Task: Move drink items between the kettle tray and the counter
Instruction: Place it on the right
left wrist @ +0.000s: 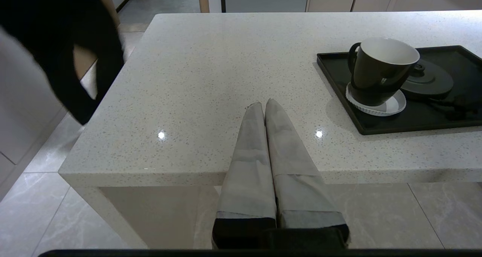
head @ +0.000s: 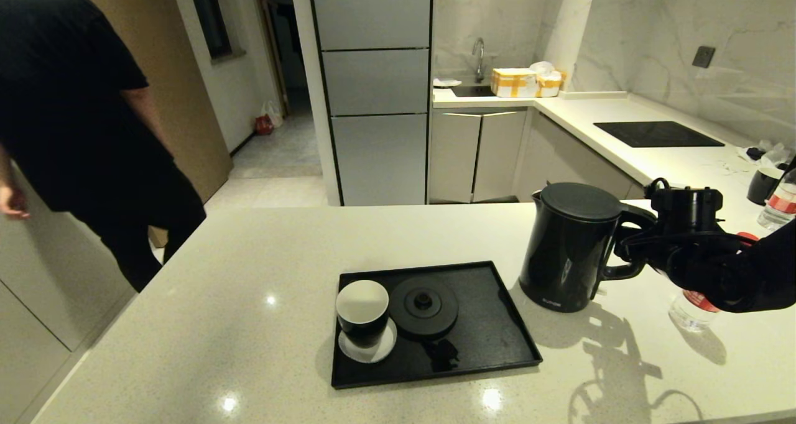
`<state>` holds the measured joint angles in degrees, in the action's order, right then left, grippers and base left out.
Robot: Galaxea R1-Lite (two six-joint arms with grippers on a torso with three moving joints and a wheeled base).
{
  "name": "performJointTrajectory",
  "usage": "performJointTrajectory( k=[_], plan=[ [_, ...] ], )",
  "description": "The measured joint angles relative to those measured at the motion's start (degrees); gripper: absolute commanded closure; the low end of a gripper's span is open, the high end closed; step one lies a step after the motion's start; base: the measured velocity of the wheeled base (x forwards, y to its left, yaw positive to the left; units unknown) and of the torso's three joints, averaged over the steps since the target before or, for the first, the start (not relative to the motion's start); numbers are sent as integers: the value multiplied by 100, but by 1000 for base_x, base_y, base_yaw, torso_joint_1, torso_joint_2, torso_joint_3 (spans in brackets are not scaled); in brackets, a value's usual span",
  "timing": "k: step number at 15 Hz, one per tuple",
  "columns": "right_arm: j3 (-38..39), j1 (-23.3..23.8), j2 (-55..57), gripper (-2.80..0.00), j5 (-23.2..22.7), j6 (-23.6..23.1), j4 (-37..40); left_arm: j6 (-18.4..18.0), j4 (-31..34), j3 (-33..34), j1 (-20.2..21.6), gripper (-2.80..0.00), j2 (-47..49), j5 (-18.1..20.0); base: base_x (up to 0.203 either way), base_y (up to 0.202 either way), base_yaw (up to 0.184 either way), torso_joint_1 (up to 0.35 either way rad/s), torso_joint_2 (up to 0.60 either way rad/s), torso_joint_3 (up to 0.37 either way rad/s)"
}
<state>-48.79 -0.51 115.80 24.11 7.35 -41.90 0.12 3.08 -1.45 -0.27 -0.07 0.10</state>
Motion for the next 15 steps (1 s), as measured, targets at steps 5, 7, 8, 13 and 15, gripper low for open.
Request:
performJointTrajectory(
  k=[5, 7, 8, 13, 15],
  plan=[
    [96, 7, 36, 0, -22, 59, -22, -1, 2, 0, 0, 0, 0, 0, 0, 0, 0, 0, 0, 0],
    [172, 10, 18, 0, -38, 63, -33, 3, 0, 0, 0, 0, 0, 0, 0, 0, 0, 0, 0, 0],
    [220, 7, -6, 0, -38, 66, -33, 3, 0, 0, 0, 0, 0, 0, 0, 0, 0, 0, 0, 0],
    [332, 2, -72, -280, -41, 89, -10, 0, 0, 0, 0, 0, 0, 0, 0, 0, 0, 0, 0, 0],
    [367, 1, -72, -280, -38, 142, -4, 0, -2, 0, 0, 0, 0, 1, 0, 0, 0, 0, 0, 0]
  ],
)
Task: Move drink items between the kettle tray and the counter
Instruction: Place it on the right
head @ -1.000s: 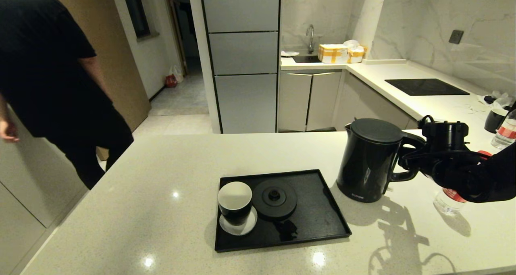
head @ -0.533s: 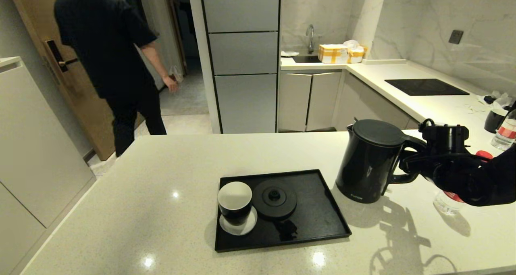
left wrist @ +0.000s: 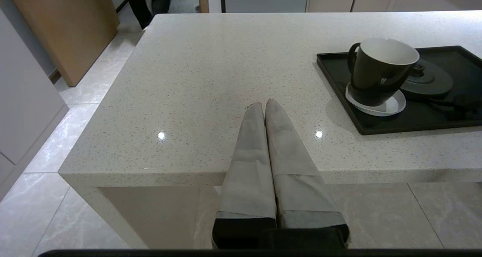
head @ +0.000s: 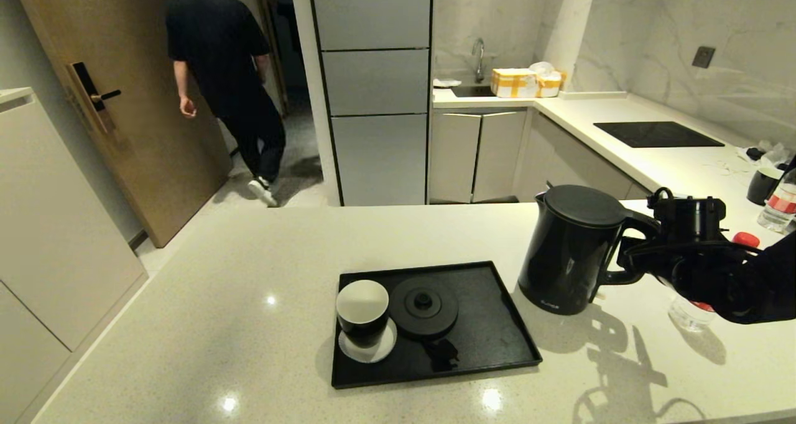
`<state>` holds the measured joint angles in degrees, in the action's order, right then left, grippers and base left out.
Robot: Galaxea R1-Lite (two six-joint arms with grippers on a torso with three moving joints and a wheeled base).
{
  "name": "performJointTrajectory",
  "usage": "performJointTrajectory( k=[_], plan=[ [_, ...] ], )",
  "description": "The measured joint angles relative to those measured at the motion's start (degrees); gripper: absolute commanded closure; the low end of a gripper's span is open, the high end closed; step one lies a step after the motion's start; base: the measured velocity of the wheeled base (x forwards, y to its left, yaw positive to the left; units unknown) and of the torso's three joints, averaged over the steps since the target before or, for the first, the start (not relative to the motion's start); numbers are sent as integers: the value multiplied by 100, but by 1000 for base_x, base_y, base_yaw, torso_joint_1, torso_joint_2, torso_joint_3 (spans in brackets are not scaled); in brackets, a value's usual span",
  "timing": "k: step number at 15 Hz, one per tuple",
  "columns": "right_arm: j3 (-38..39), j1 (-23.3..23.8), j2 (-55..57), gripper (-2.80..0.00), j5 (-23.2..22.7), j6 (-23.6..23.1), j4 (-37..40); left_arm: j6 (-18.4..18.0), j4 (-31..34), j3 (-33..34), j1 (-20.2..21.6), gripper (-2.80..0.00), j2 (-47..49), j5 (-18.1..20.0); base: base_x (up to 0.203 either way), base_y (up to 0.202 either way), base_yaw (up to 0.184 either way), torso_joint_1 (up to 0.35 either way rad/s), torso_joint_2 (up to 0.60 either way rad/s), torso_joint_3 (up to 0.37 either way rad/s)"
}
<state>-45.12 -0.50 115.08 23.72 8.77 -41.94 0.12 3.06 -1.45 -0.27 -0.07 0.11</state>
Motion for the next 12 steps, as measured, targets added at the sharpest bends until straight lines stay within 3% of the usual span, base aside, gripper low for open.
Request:
performJointTrajectory(
  k=[12],
  plan=[
    [735, -7, -508, -280, -271, 108, -177, 1, 5, 0, 0, 0, 0, 0, 0, 0, 0, 0, 0, 0]
  ],
)
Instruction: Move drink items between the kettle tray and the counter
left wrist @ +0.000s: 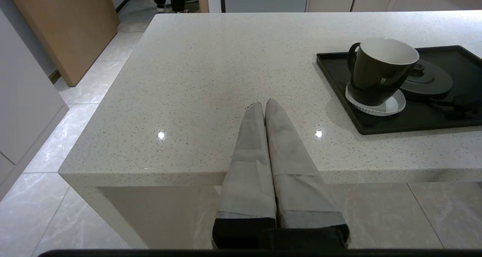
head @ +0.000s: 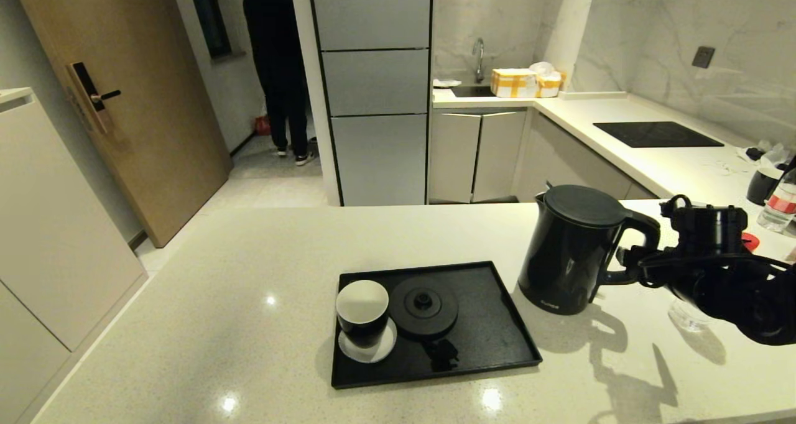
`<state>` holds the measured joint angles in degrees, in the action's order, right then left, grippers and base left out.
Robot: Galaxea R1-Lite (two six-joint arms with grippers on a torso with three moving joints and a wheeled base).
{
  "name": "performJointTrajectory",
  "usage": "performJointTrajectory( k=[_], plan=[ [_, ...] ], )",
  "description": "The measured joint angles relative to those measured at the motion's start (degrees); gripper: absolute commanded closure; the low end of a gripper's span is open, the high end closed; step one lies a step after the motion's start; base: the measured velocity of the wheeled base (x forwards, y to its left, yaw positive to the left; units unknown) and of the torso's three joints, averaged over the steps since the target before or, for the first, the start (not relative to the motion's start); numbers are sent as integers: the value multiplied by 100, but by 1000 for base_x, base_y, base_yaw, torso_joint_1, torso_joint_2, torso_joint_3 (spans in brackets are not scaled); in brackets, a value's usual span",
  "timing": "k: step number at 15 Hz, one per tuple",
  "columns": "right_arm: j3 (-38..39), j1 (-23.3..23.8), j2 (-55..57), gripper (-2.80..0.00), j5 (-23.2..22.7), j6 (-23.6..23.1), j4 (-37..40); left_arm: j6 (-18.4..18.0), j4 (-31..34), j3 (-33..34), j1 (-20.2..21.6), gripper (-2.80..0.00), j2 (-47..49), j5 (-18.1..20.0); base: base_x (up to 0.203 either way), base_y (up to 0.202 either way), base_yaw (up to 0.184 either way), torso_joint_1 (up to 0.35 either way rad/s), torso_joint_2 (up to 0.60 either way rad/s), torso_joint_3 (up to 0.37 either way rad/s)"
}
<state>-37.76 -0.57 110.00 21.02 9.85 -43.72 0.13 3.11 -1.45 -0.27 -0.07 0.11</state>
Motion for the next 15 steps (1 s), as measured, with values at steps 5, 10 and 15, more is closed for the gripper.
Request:
performJointTrajectory(
  k=[5, 10, 15],
  plan=[
    [616, -2, -921, -280, -303, -5, 148, -2, -2, -2, 0, 0, 0, -3, 0, 0, 0, 0, 0, 0],
    [902, 2, -2995, 0, -512, -4, 1464, -2, -2, -2, 0, 0, 0, -1, 0, 0, 0, 0, 0, 0],
    [187, -20, -5348, 0, -520, 337, 4375, 0, -2, -2, 0, 0, 0, -1, 0, 0, 0, 0, 0, 0]
  ],
)
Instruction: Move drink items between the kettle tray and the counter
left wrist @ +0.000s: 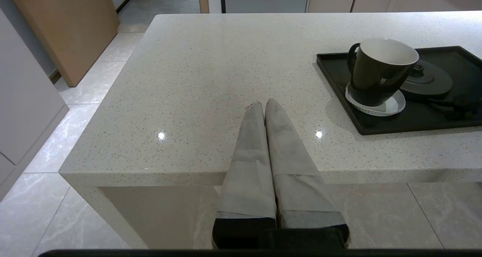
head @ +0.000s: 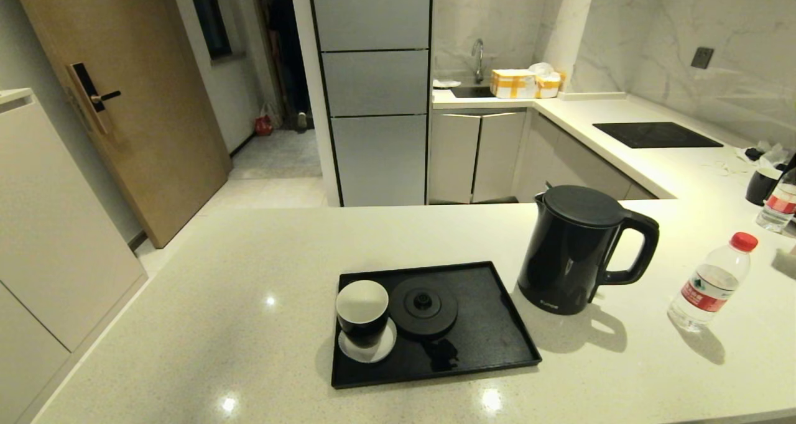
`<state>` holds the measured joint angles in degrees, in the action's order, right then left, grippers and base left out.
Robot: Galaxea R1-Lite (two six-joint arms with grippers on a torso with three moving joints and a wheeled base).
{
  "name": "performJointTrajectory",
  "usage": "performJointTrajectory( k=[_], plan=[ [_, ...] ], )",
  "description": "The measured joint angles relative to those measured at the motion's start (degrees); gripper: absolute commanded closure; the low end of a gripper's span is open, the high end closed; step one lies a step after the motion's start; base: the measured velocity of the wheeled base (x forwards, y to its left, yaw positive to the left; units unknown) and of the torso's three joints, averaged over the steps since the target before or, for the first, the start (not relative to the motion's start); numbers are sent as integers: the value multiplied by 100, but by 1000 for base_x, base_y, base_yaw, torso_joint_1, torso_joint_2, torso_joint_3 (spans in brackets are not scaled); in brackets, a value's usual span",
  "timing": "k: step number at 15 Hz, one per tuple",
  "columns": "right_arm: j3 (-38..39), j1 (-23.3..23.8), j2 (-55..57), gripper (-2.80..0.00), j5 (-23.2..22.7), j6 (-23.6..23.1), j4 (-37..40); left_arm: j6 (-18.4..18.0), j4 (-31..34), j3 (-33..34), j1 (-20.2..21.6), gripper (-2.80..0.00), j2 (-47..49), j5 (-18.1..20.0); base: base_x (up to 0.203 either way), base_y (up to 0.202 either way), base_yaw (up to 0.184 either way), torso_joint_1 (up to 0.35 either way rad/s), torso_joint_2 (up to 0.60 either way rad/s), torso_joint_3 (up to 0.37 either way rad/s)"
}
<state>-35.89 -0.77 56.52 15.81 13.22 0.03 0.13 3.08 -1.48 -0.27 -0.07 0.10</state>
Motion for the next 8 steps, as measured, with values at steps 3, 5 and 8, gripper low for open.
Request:
performJointTrajectory(
  k=[3, 5, 8],
  plan=[
    [-1916, 4, -983, 0, 59, 270, 2268, -2, 2, 0, 0, 0, 0, 0, 0, 0, 0, 0, 0, 0],
    [-3230, 6, -1743, 0, 70, 353, 3979, -2, 0, 0, 0, 0, 0, 0, 0, 0, 0, 0, 0, 0],
    [-3897, 17, -2898, 0, 107, 370, 5834, -2, 2, 0, 0, 0, 0, 0, 0, 0, 0, 0, 0, 0]
  ],
)
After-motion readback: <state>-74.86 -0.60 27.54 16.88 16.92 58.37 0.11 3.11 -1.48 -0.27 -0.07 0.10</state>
